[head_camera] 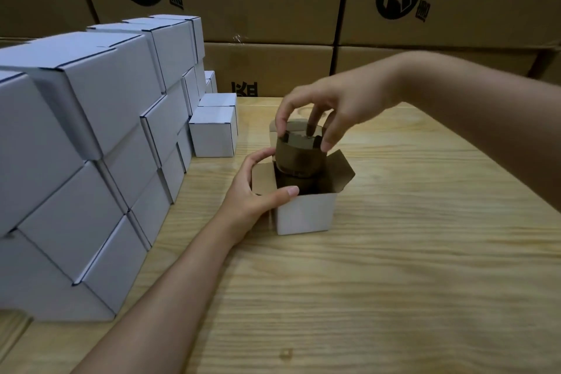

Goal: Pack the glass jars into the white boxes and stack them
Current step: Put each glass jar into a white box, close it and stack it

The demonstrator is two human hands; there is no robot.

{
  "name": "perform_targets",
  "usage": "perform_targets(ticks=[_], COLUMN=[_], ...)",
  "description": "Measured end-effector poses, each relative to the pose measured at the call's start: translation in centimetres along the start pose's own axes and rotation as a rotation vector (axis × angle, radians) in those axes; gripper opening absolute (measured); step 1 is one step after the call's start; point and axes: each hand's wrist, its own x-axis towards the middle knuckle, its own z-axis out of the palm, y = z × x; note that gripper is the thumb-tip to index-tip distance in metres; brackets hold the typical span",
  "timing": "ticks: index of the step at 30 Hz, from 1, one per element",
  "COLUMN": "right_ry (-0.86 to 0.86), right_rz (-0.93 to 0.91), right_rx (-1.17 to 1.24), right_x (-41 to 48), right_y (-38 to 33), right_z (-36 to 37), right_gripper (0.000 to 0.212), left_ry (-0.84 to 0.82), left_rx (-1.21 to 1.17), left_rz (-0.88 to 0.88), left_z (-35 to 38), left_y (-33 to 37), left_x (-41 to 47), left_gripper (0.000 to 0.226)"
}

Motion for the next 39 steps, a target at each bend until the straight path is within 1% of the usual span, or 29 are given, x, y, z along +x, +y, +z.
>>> perform_targets(ticks=[5,10,12,16,18,20,21,22,23,24,26,27,28,29,30,31,32,33,35,39], right_ry=[0.011,0.034,0.054,0.087,0.073,0.062,0.081,0.151,0.286,0.482,0.973,1.192,1.354,1.448,1.473,1.443,1.382,1.304,1.158,0.938], right_rz=[-0.001,0.006,0.027,0.071,0.091,0.087,0.072,0.038,-0.026,-0.124,-0.309,-0.331,-0.289,-0.205,-0.108,-0.034,-0.003,-0.011,-0.081,-0.194], right_rx=[-0.066,-0.296,-0.308,-0.415,-0.447,-0.435,-0.391,-0.312,-0.198,-0.037,0.430,0.699,0.953,1.163,1.324,1.444,1.529,1.585,1.602,1.476], right_x=[0.1,1.0,1.4,2.3,2.5,2.3,1.9,1.2,0.5,-0.3,-1.5,-1.6,-1.2,-0.5,0.4,1.2,1.8,2.3,2.6,2.7], right_y=[0.3,0.5,0.6,1.3,1.3,1.2,1.2,1.3,1.6,1.9,3.2,4.0,4.9,5.5,6.1,6.7,7.0,7.2,6.9,6.2], right_z=[2.2,4.3,5.3,6.1,6.1,5.8,5.6,5.3,5.2,5.3,6.4,7.6,9.0,10.6,12.2,13.7,14.7,15.4,15.9,16.3], right_gripper=[0.052,0.054,0.058,0.056,0.060,0.069,0.074,0.075,0.070,0.060,0.039,0.034,0.033,0.034,0.034,0.035,0.034,0.034,0.035,0.044], left_ry=[-0.001,-0.023,-0.016,-0.018,-0.022,-0.026,-0.027,-0.025,-0.020,-0.015,-0.015,-0.016,-0.017,-0.018,-0.017,-0.018,-0.022,-0.026,-0.037,-0.052], left_rx=[-0.045,-0.086,-0.083,-0.091,-0.084,-0.078,-0.072,-0.058,-0.041,-0.033,-0.036,-0.037,-0.033,-0.025,-0.017,-0.013,-0.014,-0.019,-0.042,-0.083], left_rz=[0.014,0.019,0.019,0.027,0.035,0.031,0.031,0.036,0.041,0.041,0.031,0.028,0.029,0.031,0.032,0.031,0.031,0.034,0.044,0.096], left_z=[0.1,0.0,0.0,0.0,0.0,0.0,0.0,0.0,-0.1,-0.1,-0.1,-0.1,-0.1,-0.1,-0.1,-0.1,-0.1,-0.1,-0.2,0.0], left_y=[0.2,-0.1,-0.2,-0.4,-0.4,-0.4,-0.4,-0.4,-0.4,-0.3,-0.3,-0.3,-0.3,-0.3,-0.3,-0.3,-0.3,-0.4,-0.6,-0.5], left_x=[0.0,0.1,0.2,0.3,0.3,0.3,0.3,0.3,0.2,0.2,0.1,0.1,0.1,0.1,0.1,0.2,0.2,0.3,0.3,0.2], left_gripper=[0.074,0.074,0.073,0.075,0.075,0.078,0.080,0.082,0.082,0.082,0.080,0.080,0.080,0.080,0.080,0.080,0.079,0.079,0.079,0.076])
